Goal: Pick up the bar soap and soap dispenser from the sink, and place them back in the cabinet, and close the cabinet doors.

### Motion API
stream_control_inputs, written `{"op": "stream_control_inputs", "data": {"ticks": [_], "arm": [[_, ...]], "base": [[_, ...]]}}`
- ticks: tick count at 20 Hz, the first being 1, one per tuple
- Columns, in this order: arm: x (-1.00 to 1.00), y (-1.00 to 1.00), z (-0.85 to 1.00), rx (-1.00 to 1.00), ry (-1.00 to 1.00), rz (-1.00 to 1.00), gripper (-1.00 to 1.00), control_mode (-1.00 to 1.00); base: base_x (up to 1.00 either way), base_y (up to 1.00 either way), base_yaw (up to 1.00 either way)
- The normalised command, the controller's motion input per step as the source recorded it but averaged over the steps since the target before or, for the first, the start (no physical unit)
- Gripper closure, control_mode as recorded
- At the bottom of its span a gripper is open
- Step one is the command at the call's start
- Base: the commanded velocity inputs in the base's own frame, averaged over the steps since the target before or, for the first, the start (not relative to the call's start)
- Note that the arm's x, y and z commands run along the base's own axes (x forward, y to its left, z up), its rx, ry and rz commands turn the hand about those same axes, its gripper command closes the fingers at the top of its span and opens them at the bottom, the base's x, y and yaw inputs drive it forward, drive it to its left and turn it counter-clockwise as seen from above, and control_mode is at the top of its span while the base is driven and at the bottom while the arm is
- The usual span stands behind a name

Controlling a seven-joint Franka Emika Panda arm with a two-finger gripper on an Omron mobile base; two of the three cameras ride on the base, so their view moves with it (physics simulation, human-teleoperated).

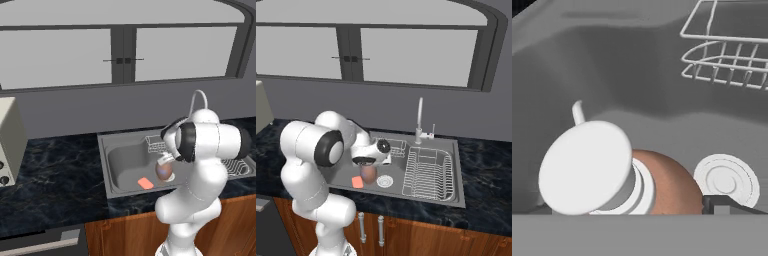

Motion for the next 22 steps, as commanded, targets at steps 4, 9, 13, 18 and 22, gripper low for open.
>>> {"op": "stream_control_inputs", "data": {"ticks": [4,9,13,18,22], "arm": [[-0.09,0.00,0.59,0.00,0.00,0.00,1.00,-1.00],[-0.14,0.00,0.60,0.00,0.00,0.00,1.00,-1.00],[-0.17,0.00,0.63,0.00,0.00,0.00,1.00,-1.00],[-0.24,0.00,0.61,0.00,0.00,0.00,1.00,-1.00],[-0.30,0.00,0.56,0.00,0.01,0.00,1.00,-1.00]], "base": [[0.00,0.00,0.00],[0.00,0.00,0.00],[0.00,0.00,0.00],[0.00,0.00,0.00],[0.00,0.00,0.00]]}}
